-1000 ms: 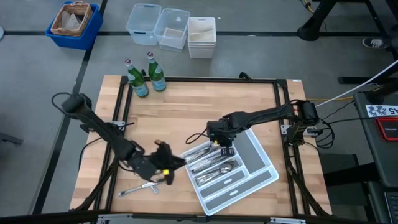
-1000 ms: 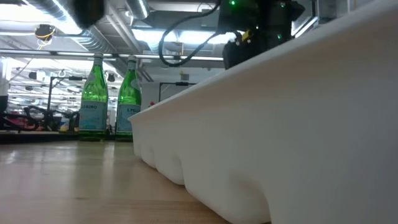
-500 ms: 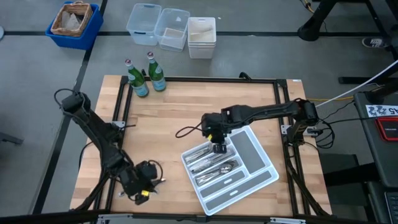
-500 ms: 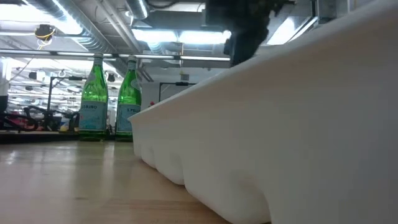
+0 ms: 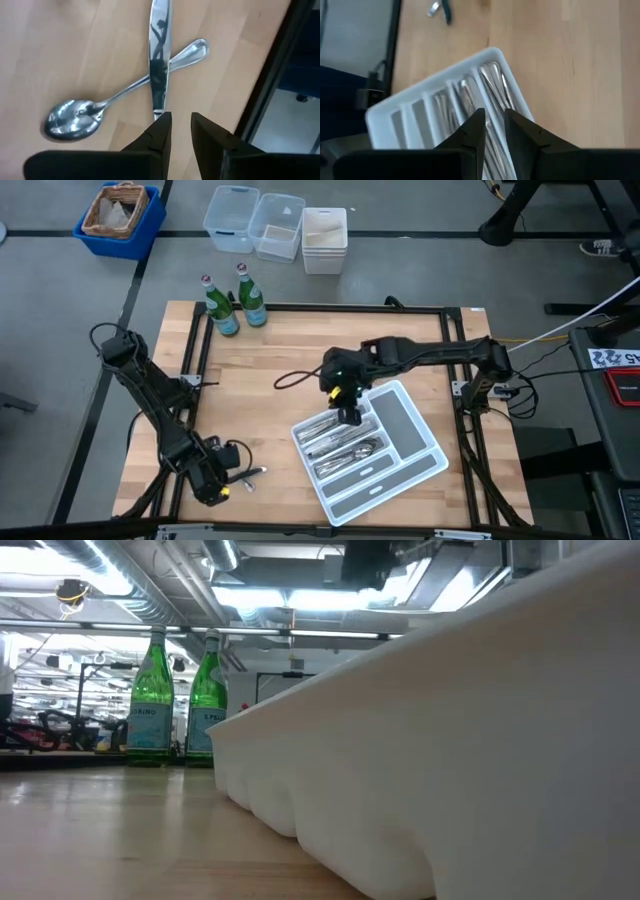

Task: Sort silverware
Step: Put the silver table knife into the white silverware tray

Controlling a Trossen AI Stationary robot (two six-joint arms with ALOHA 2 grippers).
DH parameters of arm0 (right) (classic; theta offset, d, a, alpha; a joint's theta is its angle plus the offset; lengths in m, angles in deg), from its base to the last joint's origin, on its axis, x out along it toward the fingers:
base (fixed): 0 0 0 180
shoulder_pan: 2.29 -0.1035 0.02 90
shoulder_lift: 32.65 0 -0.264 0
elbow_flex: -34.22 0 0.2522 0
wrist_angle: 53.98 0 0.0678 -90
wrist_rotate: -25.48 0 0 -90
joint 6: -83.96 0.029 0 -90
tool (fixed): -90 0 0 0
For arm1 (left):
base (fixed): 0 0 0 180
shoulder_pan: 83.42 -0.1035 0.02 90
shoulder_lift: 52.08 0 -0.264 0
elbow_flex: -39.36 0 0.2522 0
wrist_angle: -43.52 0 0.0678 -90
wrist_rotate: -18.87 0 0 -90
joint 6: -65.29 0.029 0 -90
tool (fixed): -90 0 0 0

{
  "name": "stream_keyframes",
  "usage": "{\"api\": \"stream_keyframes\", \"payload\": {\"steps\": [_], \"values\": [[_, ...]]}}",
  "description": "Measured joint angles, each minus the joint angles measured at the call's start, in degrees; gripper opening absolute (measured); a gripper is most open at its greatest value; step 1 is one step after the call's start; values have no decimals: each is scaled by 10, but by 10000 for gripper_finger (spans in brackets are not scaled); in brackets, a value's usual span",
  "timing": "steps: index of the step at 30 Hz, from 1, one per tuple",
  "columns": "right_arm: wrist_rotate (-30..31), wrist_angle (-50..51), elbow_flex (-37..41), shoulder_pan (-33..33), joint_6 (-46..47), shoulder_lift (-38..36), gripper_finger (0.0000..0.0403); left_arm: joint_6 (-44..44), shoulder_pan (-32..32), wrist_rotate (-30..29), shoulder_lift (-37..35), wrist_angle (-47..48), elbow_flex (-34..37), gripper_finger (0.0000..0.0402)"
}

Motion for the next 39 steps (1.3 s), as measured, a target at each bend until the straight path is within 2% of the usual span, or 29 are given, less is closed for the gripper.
{"api": "stream_keyframes", "payload": {"steps": [5,10,20,31,34,39], "values": [[-3,41,-57,-4,1,-23,76,-14,0,19,10,-12,14,62],[25,51,-64,-17,15,-86,76,-12,0,23,31,-24,14,62],[212,96,-64,-79,74,-203,76,20,1,25,74,-34,14,62],[409,221,-63,-171,203,-259,76,35,3,40,106,-72,14,62],[447,245,-63,-197,243,-267,76,35,3,40,107,-71,13,62],[474,253,-63,-233,271,-269,76,16,3,41,107,-77,13,62]]}}
